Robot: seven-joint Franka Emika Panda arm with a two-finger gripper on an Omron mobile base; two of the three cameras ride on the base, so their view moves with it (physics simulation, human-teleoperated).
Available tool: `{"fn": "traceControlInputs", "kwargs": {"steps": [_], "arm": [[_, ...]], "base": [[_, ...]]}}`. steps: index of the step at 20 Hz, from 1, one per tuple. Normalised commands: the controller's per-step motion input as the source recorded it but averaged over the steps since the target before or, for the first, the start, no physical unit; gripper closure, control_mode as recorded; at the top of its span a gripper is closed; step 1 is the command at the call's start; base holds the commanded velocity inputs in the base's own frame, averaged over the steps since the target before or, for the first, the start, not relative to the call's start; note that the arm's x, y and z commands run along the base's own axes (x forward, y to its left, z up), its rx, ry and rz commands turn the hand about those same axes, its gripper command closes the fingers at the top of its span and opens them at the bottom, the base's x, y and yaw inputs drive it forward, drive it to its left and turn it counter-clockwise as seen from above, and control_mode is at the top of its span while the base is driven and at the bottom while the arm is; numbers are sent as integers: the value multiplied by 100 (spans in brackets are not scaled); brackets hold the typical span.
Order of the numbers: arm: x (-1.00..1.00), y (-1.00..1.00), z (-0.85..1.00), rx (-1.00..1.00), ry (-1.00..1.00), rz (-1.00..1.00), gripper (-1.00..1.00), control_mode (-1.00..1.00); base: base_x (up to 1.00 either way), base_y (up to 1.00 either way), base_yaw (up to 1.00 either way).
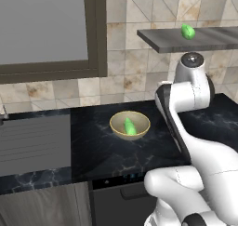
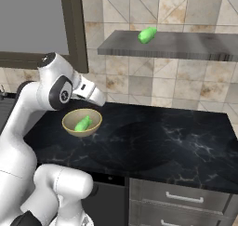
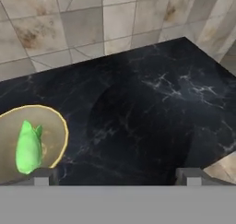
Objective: Pick the corns from the cabinet and place them in one bowl. Pick the avocado from the sink and place it in the other bowl.
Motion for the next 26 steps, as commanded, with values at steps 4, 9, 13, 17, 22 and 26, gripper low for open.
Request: {"fn": "traceControlInputs", "kwargs": {"steps": [4, 9, 13, 17, 22, 26], "arm": [[-12, -30, 55, -4, -21, -3, -100, -100], [-18, -23, 61, -2, -10, 0, -100, -100], [-31, -11, 64, -4, -9, 0, -100, -100], [-30, -10, 65, -5, -13, 0, -100, -100], [-15, -14, 61, -5, -14, 1, -100, -100], [-1, -18, 48, -4, -8, 0, -100, -100]], "base": [[0, 0, 0], [0, 0, 0], [0, 0, 0], [0, 0, 0], [0, 0, 0], [0, 0, 0]]}}
